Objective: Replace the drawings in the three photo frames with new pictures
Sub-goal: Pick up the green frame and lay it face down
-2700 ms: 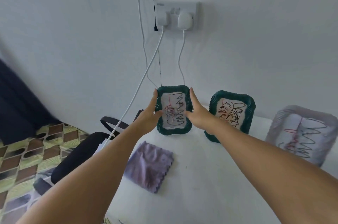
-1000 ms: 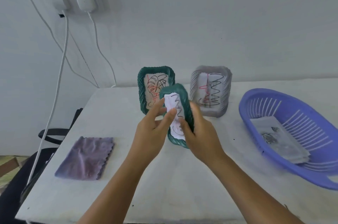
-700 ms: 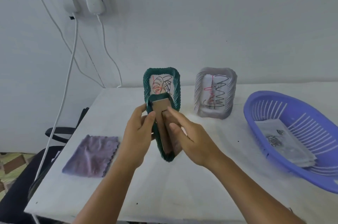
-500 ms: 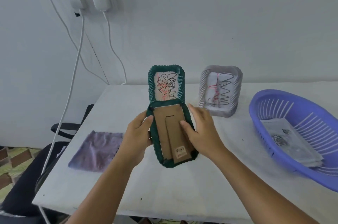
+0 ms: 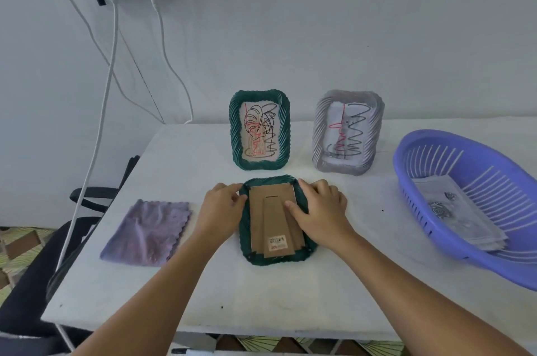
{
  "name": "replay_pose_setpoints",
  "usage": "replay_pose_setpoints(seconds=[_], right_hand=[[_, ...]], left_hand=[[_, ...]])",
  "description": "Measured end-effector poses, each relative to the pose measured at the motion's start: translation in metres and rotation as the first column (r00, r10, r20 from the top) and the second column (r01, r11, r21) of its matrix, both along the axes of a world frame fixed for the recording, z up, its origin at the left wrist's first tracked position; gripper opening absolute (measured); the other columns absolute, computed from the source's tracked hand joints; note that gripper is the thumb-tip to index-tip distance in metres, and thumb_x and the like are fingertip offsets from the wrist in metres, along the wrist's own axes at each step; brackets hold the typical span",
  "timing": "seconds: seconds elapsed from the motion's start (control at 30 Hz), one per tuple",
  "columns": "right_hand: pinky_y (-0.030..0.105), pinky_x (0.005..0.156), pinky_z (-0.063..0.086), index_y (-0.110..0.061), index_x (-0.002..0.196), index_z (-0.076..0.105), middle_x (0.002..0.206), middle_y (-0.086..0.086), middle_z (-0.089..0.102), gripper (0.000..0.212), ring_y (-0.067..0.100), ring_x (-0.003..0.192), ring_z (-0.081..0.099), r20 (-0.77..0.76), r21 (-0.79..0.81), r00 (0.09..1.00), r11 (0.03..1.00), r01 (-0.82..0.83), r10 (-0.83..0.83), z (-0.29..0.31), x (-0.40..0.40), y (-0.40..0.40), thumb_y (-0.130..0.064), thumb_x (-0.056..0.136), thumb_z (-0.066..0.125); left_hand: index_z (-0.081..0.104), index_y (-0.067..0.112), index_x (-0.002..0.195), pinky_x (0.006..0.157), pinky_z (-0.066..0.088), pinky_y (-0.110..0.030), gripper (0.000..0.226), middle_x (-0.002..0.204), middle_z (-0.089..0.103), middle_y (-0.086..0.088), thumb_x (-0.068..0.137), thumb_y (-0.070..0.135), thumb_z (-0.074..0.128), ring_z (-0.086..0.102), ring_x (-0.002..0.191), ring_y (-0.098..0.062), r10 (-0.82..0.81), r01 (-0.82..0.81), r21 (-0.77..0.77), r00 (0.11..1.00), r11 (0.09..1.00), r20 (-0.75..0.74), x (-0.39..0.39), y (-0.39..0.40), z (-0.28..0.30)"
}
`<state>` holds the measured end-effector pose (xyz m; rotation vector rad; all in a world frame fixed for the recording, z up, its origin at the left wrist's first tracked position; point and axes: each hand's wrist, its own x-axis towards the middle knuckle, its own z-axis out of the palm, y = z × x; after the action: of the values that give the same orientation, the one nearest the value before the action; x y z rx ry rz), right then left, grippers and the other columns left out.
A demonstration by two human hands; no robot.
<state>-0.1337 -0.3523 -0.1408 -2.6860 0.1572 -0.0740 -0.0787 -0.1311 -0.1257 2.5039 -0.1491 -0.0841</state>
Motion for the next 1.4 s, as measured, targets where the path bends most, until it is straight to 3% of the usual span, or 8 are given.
replay_pose_setpoints(seconds=[0.1, 0.27, 0.47, 0.7, 0.9, 1.4], right_hand=[[0.044, 0.113, 0.024, -0.033, 0.152, 0.038, 0.131, -0.001, 0.045, 0.062, 0.026, 0.128, 0.039, 0.019, 0.006, 0.999, 0.999, 0.031, -0.032, -0.001, 0.003, -0.002, -0.063, 0.099, 0.043], [0.046, 0.106, 0.038, -0.035, 0.118, 0.067, 0.104, -0.011, 0.063, 0.027, 0.017, 0.105, 0.06, 0.132, 0.209, 0.981, 0.971, 0.115, -0.144, -0.001, 0.025, -0.006, -0.048, 0.098, 0.056], [0.038, 0.094, 0.035, -0.035, 0.088, 0.066, 0.084, -0.016, 0.067, 0.022, 0.011, 0.087, 0.063, 0.192, 0.191, 0.941, 0.951, 0.243, -0.279, -0.011, 0.039, 0.007, -0.056, 0.091, 0.061], [0.038, 0.094, 0.035, -0.034, 0.087, 0.065, 0.082, -0.014, 0.065, 0.024, 0.013, 0.084, 0.061, 0.235, 0.15, 0.926, 0.953, 0.265, -0.295, -0.016, 0.039, 0.007, -0.057, 0.092, 0.059], [0.038, 0.094, 0.034, -0.035, 0.087, 0.065, 0.081, -0.016, 0.064, 0.024, 0.012, 0.084, 0.061, 0.252, 0.159, 0.923, 0.953, 0.257, -0.291, -0.017, 0.038, 0.007, -0.057, 0.092, 0.059], [0.043, 0.097, 0.04, -0.033, 0.086, 0.073, 0.077, -0.016, 0.066, 0.019, 0.007, 0.078, 0.062, 0.262, 0.25, 0.927, 0.947, 0.203, -0.268, -0.017, 0.038, 0.003, -0.049, 0.091, 0.065]], left_hand=[[0.064, 0.024, 0.135, 0.095, 0.045, -0.034, 0.037, 0.113, 0.056, -0.001, 0.103, 0.038, 0.051, 0.05, 0.111, -0.021, 0.015, -0.016, 0.012, 0.998, 1.0, 0.058, 0.004, 0.002, -0.006], [0.065, 0.03, 0.133, 0.092, 0.051, -0.037, 0.045, 0.111, 0.059, 0.004, 0.098, 0.055, 0.054, 0.054, 0.109, -0.017, 0.032, -0.03, -0.017, 0.993, 0.999, 0.111, 0.009, -0.002, -0.008], [0.072, 0.036, 0.122, 0.086, 0.052, -0.035, 0.039, 0.102, 0.062, 0.013, 0.093, 0.058, 0.059, 0.056, 0.103, -0.013, 0.091, -0.077, -0.097, 0.985, 0.992, 0.144, 0.012, -0.001, -0.015], [0.072, 0.034, 0.122, 0.084, 0.05, -0.032, 0.035, 0.104, 0.063, 0.013, 0.096, 0.053, 0.058, 0.056, 0.103, -0.012, 0.081, -0.063, -0.106, 0.982, 0.992, 0.173, 0.014, 0.001, -0.019], [0.071, 0.029, 0.127, 0.079, 0.04, -0.026, 0.031, 0.105, 0.064, 0.014, 0.102, 0.039, 0.055, 0.052, 0.1, -0.011, 0.071, -0.049, -0.117, 0.978, 0.992, 0.194, 0.013, 0.003, -0.025], [0.071, 0.027, 0.127, 0.082, 0.041, -0.028, 0.031, 0.111, 0.067, 0.009, 0.104, 0.037, 0.053, 0.053, 0.104, -0.014, 0.068, -0.047, -0.111, 0.979, 0.993, 0.194, 0.015, 0.005, -0.028]])
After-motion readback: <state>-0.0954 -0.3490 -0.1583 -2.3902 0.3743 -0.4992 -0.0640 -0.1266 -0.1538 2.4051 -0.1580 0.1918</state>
